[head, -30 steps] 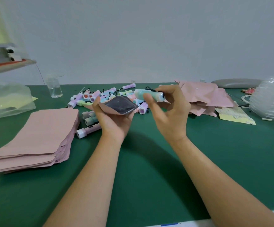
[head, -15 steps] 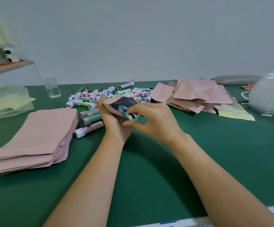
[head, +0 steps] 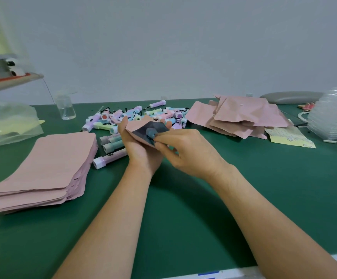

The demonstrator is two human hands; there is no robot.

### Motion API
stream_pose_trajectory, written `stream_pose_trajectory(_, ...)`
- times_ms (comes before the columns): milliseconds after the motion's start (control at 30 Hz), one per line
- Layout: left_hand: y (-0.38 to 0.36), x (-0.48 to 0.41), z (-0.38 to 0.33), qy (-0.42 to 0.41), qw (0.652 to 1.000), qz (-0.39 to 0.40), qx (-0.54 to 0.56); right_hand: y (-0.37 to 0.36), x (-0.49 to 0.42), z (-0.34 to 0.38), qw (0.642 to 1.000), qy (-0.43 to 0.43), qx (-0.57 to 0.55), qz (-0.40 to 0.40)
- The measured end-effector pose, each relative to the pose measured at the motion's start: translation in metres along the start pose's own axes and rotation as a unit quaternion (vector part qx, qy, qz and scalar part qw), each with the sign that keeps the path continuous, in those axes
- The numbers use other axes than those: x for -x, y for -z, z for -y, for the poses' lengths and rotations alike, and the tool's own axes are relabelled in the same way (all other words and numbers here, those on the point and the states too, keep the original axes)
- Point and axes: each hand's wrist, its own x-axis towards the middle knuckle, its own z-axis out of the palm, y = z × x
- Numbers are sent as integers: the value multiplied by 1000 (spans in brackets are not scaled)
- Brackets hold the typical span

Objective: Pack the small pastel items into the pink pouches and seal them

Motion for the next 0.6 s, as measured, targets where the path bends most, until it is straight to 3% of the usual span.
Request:
stream_pose_trajectory(133, -1, 0, 1, 27, 1000, 11, 11, 3, -2, -2, 992, -72, -83, -68)
stream_pose_trajectory(367, -17, 5, 10, 31, 999, -16, -39, -5, -8, 15, 977, -88, 191, -30)
stream_pose_trajectory(500, -22, 9, 18, 49, 997, -4, -59, -3, -12, 20, 973, -97, 193, -87)
stream_pose_trajectory(600, -24, 11, 25, 51, 998, 7, -20, -2, -12, 20, 976, -96, 186, -62)
